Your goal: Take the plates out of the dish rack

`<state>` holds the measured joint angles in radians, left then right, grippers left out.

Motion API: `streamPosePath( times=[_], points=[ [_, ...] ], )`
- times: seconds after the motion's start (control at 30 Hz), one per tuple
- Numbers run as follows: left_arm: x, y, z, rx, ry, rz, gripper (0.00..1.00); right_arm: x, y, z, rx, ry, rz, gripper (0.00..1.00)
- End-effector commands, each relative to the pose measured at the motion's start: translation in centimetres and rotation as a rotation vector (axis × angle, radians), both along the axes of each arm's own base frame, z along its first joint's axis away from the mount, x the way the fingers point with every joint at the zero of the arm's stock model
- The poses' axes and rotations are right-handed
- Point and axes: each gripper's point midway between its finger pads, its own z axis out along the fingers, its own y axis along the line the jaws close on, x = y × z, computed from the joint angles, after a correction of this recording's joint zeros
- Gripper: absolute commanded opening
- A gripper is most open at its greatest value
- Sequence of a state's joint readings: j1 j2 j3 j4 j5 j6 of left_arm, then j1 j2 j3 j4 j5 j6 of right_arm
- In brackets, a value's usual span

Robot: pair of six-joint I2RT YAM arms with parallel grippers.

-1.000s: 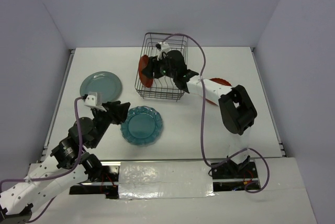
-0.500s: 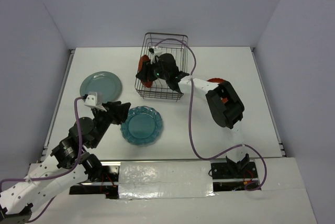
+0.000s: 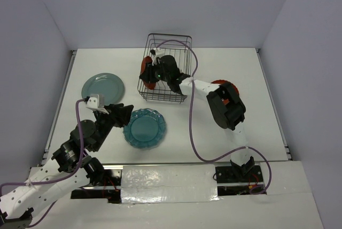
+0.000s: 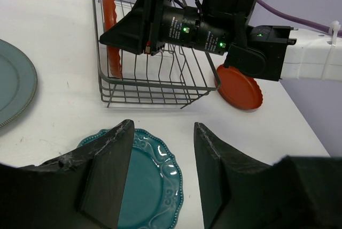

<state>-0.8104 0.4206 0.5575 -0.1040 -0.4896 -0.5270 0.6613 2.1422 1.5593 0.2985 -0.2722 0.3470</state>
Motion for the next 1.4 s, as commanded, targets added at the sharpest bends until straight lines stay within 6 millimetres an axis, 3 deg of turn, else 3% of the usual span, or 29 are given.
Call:
streamPosePath(
  times=[0.0, 0.13, 0.8, 0.83, 0.87, 0.9, 1.07, 1.1, 1.17, 1.2, 1.27, 1.3, 1.37],
  points=[
    [-0.1, -0.1, 1.7, -0.045, -0.041, -0.004, 0.61, 0.6, 0.6, 2.8, 0.047, -0.063, -0.012, 0.37],
    [-0.1, 0.0, 1.7, -0.042, -0.039, 0.000, 0.61, 0.4, 0.2, 3.1, 0.046, -0.071, -0.018, 0.34],
    [-0.2, 0.1, 1.7, -0.041, -0.041, 0.003, 0.61, -0.5, -3.0, 12.1, 0.004, -0.243, -0.079, 0.22],
    [-0.1, 0.1, 1.7, -0.041, -0.041, 0.005, 0.61, -0.9, -3.6, 13.7, 0.014, -0.265, -0.087, 0.22],
    [-0.2, 0.1, 1.7, -0.041, -0.041, 0.002, 0.61, -1.2, -4.1, 14.1, 0.007, -0.277, -0.091, 0.21],
    [-0.1, 0.1, 1.7, -0.042, -0.042, 0.003, 0.61, -1.8, -4.7, 16.1, 0.024, -0.306, -0.101, 0.20],
    [-0.1, 0.3, 1.7, -0.043, -0.042, 0.011, 0.61, -4.1, -7.7, 20.2, 0.058, -0.335, -0.161, 0.20],
    [-0.1, 0.3, 1.7, -0.041, -0.041, 0.011, 0.61, -5.1, -8.7, 22.4, 0.084, -0.355, -0.175, 0.20],
    [-0.1, 0.3, 1.7, -0.042, -0.042, 0.012, 0.61, -5.5, -10.6, 22.7, 0.061, -0.325, -0.241, 0.20],
    [-0.1, 0.2, 1.7, -0.041, -0.041, 0.011, 0.61, -6.4, -11.8, 24.2, 0.070, -0.333, -0.269, 0.20],
    [-0.1, 0.3, 1.7, -0.039, -0.039, 0.016, 0.61, -6.7, -14.4, 23.7, 0.007, -0.302, -0.364, 0.21],
    [-0.2, 0.4, 1.7, -0.040, -0.040, 0.017, 0.61, -7.6, -15.8, 24.8, 0.002, -0.315, -0.396, 0.21],
    [-0.3, 0.5, 1.9, -0.048, -0.047, 0.016, 0.61, -8.0, -18.5, 23.8, -0.087, -0.297, -0.484, 0.21]
  ],
)
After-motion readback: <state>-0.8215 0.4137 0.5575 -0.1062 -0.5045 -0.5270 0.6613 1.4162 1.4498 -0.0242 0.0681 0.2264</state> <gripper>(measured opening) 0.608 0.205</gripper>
